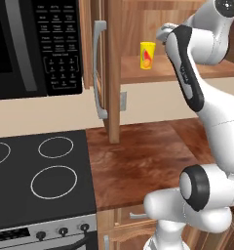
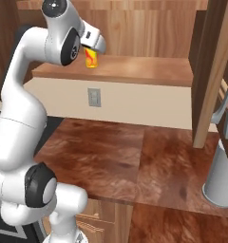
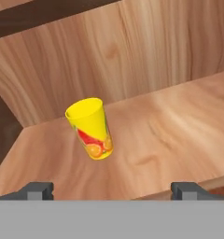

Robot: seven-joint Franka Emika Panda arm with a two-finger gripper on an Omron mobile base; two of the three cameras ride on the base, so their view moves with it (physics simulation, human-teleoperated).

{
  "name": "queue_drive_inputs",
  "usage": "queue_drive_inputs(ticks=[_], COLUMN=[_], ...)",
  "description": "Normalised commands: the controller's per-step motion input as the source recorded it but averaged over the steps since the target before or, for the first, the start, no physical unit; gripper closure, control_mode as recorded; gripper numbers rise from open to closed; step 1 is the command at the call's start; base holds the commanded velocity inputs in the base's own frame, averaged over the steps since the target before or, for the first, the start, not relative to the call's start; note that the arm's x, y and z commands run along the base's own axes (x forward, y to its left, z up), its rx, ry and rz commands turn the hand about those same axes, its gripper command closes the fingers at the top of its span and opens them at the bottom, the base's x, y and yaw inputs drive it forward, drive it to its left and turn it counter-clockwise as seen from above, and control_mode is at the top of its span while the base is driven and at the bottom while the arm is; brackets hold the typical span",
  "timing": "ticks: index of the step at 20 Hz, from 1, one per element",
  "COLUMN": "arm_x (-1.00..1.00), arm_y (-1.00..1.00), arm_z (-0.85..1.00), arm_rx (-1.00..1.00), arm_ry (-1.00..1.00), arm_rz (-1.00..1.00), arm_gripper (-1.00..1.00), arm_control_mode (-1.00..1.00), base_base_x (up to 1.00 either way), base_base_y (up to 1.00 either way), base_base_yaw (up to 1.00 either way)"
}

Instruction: Open the cabinet directly in front. Then move the beer and the cup to the dining counter with the candle on it.

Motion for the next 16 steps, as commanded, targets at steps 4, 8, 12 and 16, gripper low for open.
queue_drive_inputs(ticks=[4, 8, 12, 16], arm_x=[0.51, 0.50, 0.50, 0.31], arm_y=[0.01, 0.00, 0.00, 0.00], arm_z=[0.00, 0.00, 0.00, -0.05], arm_rx=[0.00, 0.00, 0.00, 0.00], arm_ry=[0.02, 0.02, 0.00, 0.00], arm_rz=[0.00, 0.00, 0.00, 0.00], arm_gripper=[-1.00, -1.00, -1.00, -1.00], arm_control_mode=[-1.00, -1.00, -1.00, -1.00], base_base_x=[0.00, 0.00, 0.00, 0.00], base_base_y=[0.00, 0.00, 0.00, 0.00], base_base_yaw=[0.00, 0.00, 0.00, 0.00])
